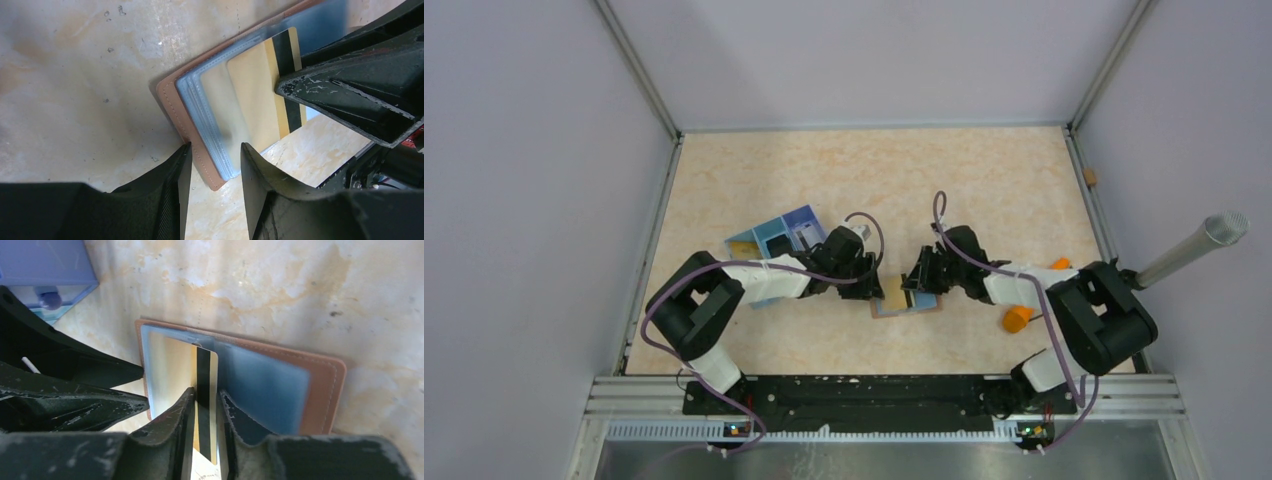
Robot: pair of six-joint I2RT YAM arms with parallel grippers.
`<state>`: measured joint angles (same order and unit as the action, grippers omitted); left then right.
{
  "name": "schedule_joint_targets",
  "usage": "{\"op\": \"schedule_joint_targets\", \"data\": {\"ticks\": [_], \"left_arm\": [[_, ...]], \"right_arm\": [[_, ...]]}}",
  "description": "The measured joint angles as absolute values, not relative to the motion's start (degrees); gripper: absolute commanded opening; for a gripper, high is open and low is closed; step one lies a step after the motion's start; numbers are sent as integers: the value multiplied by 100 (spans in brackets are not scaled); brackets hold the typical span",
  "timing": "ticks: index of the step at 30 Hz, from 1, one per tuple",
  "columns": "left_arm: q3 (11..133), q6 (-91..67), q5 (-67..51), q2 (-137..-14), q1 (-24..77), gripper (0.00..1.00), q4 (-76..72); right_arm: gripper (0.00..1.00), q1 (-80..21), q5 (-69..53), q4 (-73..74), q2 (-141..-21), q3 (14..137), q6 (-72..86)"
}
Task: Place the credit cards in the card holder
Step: Insert the credit card into the card holder.
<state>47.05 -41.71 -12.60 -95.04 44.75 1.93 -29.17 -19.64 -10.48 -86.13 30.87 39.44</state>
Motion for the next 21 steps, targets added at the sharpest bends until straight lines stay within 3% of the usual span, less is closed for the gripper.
{"op": "schedule_joint_targets", "data": {"ticks": [7, 21], "left_arm": [[4705, -4193, -1253, -9504, 4515, 45, 169], [4705, -4272, -1302, -9526, 4517, 44, 110]], "right_arm": [[41, -3006, -1315, 56, -7955, 3216, 3583], [36, -3072, -1210, 410, -7852, 3238, 3426]]}}
